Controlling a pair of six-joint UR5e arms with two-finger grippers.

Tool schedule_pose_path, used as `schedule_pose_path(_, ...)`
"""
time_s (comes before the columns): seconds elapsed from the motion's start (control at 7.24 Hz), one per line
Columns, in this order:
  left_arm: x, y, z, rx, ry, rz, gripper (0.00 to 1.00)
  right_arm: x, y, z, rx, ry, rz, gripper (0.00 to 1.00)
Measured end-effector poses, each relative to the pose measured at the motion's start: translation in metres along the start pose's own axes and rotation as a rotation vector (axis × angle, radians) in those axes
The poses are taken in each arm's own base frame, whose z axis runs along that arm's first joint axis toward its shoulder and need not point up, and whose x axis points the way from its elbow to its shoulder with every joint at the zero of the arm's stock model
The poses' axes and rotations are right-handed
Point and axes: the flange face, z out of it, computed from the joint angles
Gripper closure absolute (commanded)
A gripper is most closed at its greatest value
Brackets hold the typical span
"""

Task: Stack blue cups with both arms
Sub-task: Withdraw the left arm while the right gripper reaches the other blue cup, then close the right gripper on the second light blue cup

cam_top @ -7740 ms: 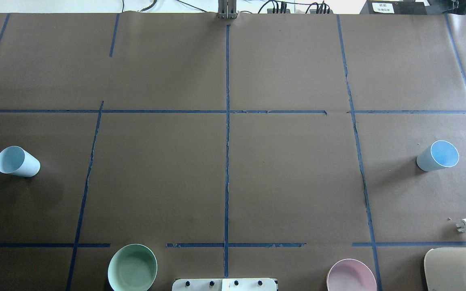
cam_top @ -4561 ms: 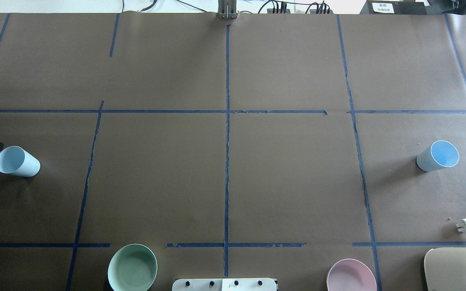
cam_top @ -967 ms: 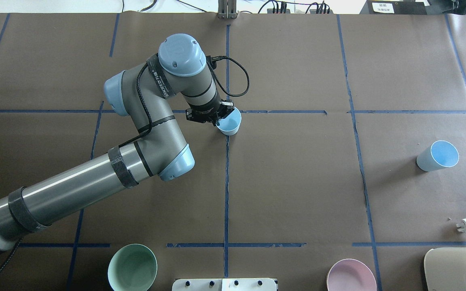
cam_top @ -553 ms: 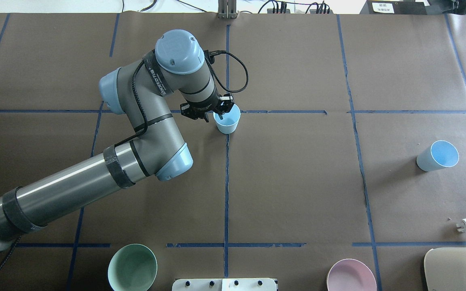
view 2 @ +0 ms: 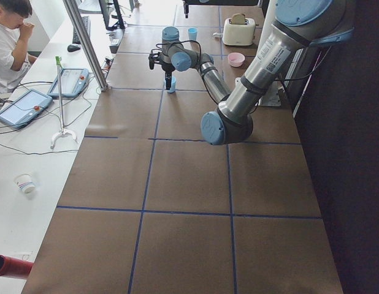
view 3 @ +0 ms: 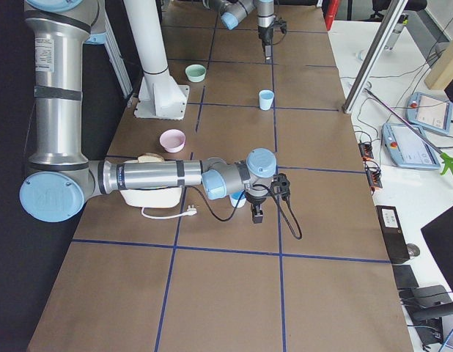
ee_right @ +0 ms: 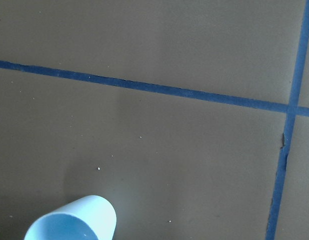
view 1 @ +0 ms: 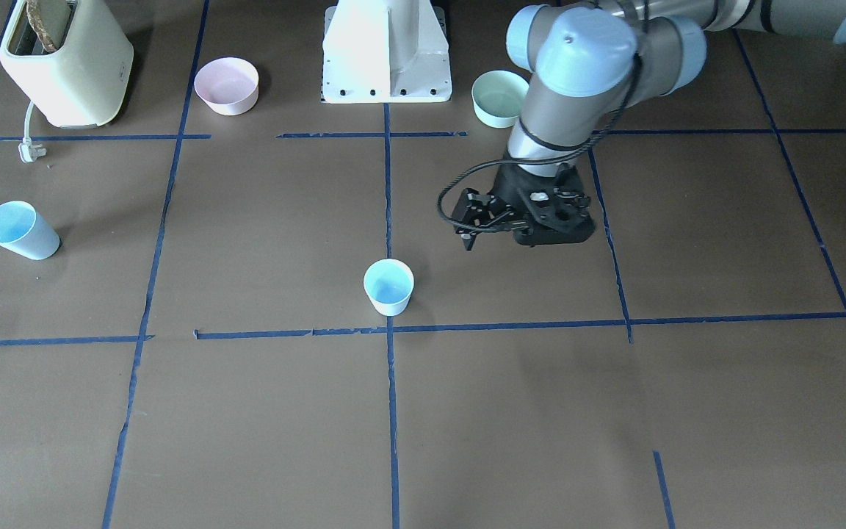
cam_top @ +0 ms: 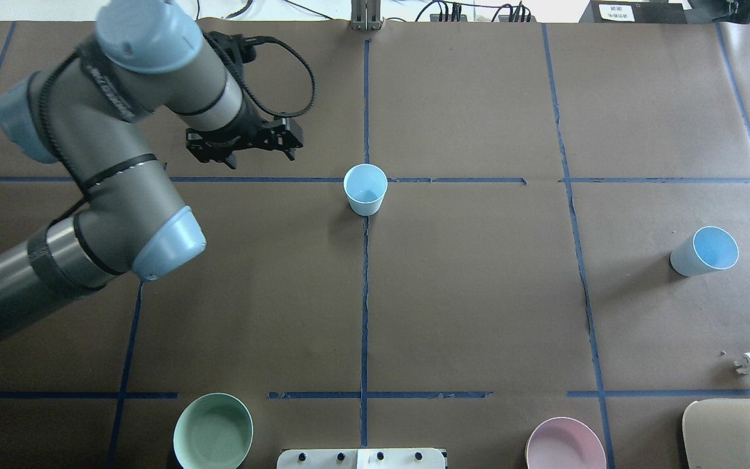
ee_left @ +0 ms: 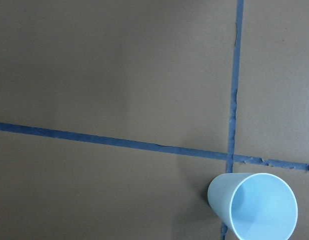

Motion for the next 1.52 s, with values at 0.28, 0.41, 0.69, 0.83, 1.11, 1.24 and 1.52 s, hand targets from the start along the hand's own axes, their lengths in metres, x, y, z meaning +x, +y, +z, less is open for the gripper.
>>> schedule_pose_path(0.28,-0.122,-0.017,-0.022,-0.017,-0.057,0.129,0.01,-0.008,0.004,0.009,-0.007,-0.012,0.035,0.0)
schedule_pose_path(0.41,-0.185,-0.023,-0.031,-0.036,-0.078,0.177,0.01,-0.016,0.006,0.016,-0.011,-0.019,0.057,0.0)
schedule_pose_path(0.69,-0.302,-0.029,-0.052,-0.066,-0.113,0.273,0.01,-0.033,0.017,0.033,-0.004,-0.045,0.089,0.0)
schedule_pose_path(0.83,-0.338,-0.03,-0.061,-0.069,-0.128,0.306,0.01,-0.039,0.025,0.042,-0.01,-0.054,0.099,0.0)
schedule_pose_path(1.11,-0.366,-0.029,-0.068,-0.071,-0.14,0.325,0.01,-0.042,0.039,0.056,-0.036,-0.052,0.103,0.0)
schedule_pose_path(1.24,-0.369,-0.028,-0.068,-0.071,-0.141,0.325,0.01,-0.041,0.044,0.061,-0.048,-0.048,0.103,0.01)
schedule_pose_path(1.52,-0.371,-0.028,-0.069,-0.072,-0.143,0.324,0.01,-0.043,0.048,0.074,-0.069,-0.036,0.101,0.14)
